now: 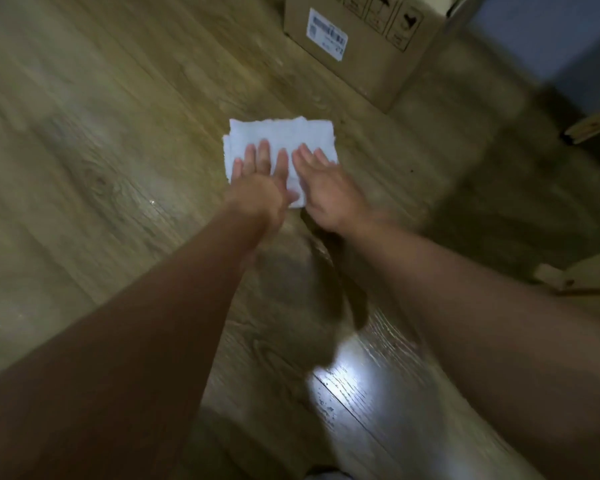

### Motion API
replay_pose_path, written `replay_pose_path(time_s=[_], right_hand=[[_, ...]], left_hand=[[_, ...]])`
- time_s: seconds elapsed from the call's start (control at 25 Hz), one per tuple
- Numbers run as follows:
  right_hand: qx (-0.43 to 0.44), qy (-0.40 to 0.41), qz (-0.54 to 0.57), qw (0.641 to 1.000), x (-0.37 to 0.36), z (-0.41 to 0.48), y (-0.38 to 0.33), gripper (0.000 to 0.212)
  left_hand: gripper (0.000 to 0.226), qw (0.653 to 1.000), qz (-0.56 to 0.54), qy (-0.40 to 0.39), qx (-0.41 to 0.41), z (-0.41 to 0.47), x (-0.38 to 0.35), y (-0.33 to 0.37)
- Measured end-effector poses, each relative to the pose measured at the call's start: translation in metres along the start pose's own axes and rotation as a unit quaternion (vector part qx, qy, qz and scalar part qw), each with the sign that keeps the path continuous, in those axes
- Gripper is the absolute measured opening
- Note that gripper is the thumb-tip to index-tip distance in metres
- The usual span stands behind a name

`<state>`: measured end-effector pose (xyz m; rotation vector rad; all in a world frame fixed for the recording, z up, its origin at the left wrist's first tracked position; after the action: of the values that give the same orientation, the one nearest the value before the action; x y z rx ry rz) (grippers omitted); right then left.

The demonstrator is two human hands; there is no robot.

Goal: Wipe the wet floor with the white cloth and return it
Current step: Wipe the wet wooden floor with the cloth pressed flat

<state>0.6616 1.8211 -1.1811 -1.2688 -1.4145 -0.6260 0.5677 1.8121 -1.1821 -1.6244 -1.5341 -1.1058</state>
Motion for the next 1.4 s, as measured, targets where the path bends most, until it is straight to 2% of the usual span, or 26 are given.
replay_pose_path(time_s=[0.12,0.2,0.36,0.48,0.56,0.64,0.76,0.88,0.96,1.04,1.08,1.16,1.28,1.4], right_hand=[[-0.041,0.065,0.088,0.993,-0.025,-0.085,-0.004,0.063],[-0.068,0.087,0.112,0.987,-0.037,-0.115,0.000,0.057],[-0.080,0.098,0.066,0.990,-0.004,-0.058,0.039,0.055],[-0.157,0.063,0.045,0.984,0.023,-0.003,0.089,0.059],[-0.176,0.054,0.058,0.981,0.032,0.004,0.094,0.060],[-0.182,0.072,0.083,0.977,0.030,-0.017,0.083,0.059],[-0.182,0.126,0.119,0.968,0.002,-0.093,0.056,0.056],[-0.205,0.128,0.124,0.963,-0.012,-0.133,0.046,0.057],[-0.191,0.130,0.073,0.970,-0.004,-0.106,0.043,0.059],[-0.216,0.098,0.065,0.969,0.001,-0.078,0.049,0.062],[-0.227,0.086,0.066,0.968,-0.002,-0.078,0.052,0.062],[-0.196,0.078,0.061,0.976,-0.010,-0.103,0.047,0.066],[-0.137,0.078,0.100,0.982,-0.032,-0.159,-0.001,0.069],[-0.193,0.079,0.089,0.974,-0.054,-0.171,-0.029,0.062]], left_hand=[[0.064,0.993,0.004,0.068,-0.098,-0.057,-0.022,0.025],[0.065,0.986,0.013,0.094,-0.140,-0.076,-0.035,0.036],[0.068,0.991,0.030,0.076,-0.107,-0.007,-0.010,0.053],[0.067,0.996,0.016,0.035,-0.078,0.064,0.018,0.081],[0.067,0.997,0.032,0.017,-0.069,0.076,0.024,0.090],[0.066,0.996,0.032,0.026,-0.082,0.056,0.017,0.088],[0.068,0.984,0.033,0.080,-0.156,-0.009,-0.008,0.092],[0.070,0.965,0.107,0.085,-0.224,-0.051,-0.033,0.094],[0.069,0.966,0.117,0.074,-0.217,-0.046,-0.030,0.093],[0.070,0.971,0.102,0.065,-0.204,-0.035,-0.025,0.094],[0.070,0.973,0.094,0.057,-0.203,-0.035,-0.024,0.094],[0.070,0.971,0.078,0.060,-0.217,-0.053,-0.030,0.093],[0.061,0.960,0.064,0.104,-0.252,-0.120,-0.049,0.078],[0.055,0.952,0.050,0.167,-0.251,-0.159,-0.059,0.060]])
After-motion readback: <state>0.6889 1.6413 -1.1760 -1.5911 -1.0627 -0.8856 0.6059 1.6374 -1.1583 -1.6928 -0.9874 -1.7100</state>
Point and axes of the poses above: each hand's wrist, its own z-axis towards the middle knuckle, its own x-axis out of the back of the hand, y = z × x, the point moved 9 cm from there along z, towards the middle knuckle, and after that the axes turned 1 degree about y, right-handed, at the moved point
